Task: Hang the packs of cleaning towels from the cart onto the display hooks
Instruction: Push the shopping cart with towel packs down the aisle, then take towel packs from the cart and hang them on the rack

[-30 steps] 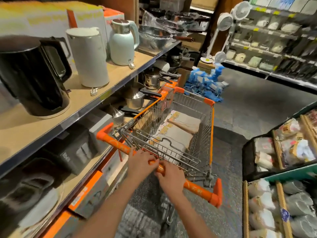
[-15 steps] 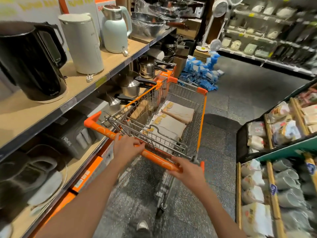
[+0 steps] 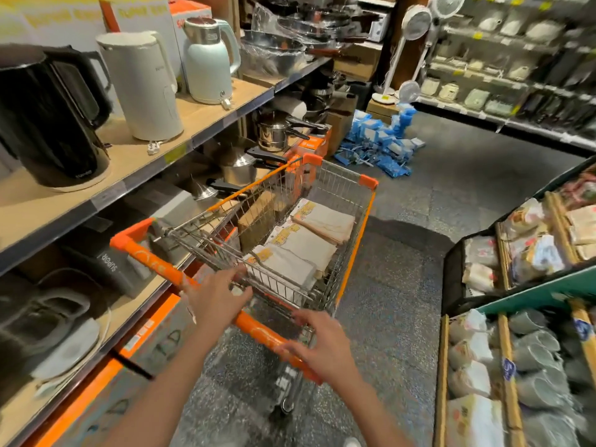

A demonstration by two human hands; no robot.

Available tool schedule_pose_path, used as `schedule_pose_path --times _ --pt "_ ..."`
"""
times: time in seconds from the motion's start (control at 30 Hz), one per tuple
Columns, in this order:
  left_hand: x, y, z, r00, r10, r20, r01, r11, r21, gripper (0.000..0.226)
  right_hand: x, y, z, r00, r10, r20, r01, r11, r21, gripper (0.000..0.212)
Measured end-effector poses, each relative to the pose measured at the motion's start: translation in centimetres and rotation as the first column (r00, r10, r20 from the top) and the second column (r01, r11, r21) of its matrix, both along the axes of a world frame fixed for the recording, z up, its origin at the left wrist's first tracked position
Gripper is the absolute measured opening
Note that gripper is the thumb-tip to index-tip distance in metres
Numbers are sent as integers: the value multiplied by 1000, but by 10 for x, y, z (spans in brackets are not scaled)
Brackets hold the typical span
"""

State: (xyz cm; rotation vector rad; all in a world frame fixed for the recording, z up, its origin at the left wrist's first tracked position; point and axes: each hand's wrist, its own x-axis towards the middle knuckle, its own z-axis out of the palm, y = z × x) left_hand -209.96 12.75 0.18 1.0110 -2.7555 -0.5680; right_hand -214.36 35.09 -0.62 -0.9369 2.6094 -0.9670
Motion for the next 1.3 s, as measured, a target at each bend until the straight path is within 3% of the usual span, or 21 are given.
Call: schedule_pose_path --times 0.1,0.17,0.3,0.4,0.47,0.53,0.6,0.7,0.8,0.87,1.1,1.3 --pt "-10 46 0 997 -12 -80 9 999 -35 40 -41 25 2 997 41 -60 -39 998 43 58" --pt "-25 75 -3 992 -103 -69 103 995 6 46 -71 48 1 996 78 -38 -75 994 80 61" --pt "-67 127 -19 963 -223 153 207 971 118 56 -128 94 -5 978 206 -21 -201 970 138 70" --pt "-80 140 -36 923 -197 330 183 980 74 62 -169 120 -5 968 250 -25 -244 960 135 71" --pt "-79 139 -41 910 -180 373 155 983 97 82 -190 131 -4 963 269 -19 -263 951 160 75" --pt "-81 137 -43 918 -158 363 116 984 134 119 -206 136 -2 953 301 -7 -296 941 164 79" --pt "-85 140 -48 925 -103 365 69 992 104 133 -223 135 0 943 332 -12 -327 934 146 78" --pt "-93 148 -52 923 10 384 -27 999 37 125 -250 122 1 934 354 -39 -346 928 137 77" --pt "-110 153 -50 917 82 390 -89 996 1 93 -274 105 0 931 364 -26 -357 924 137 80" --pt "-129 154 -49 930 90 356 -92 996 -11 84 -292 94 -2 926 377 -19 -372 920 124 83" --pt "-220 122 -63 974 164 158 -171 985 35 70 -377 36 -16 885 459 -78 -442 881 166 74" --pt "-297 70 -69 964 207 167 -229 965 126 67 -463 -24 -32 881 473 -13 -456 857 238 76"
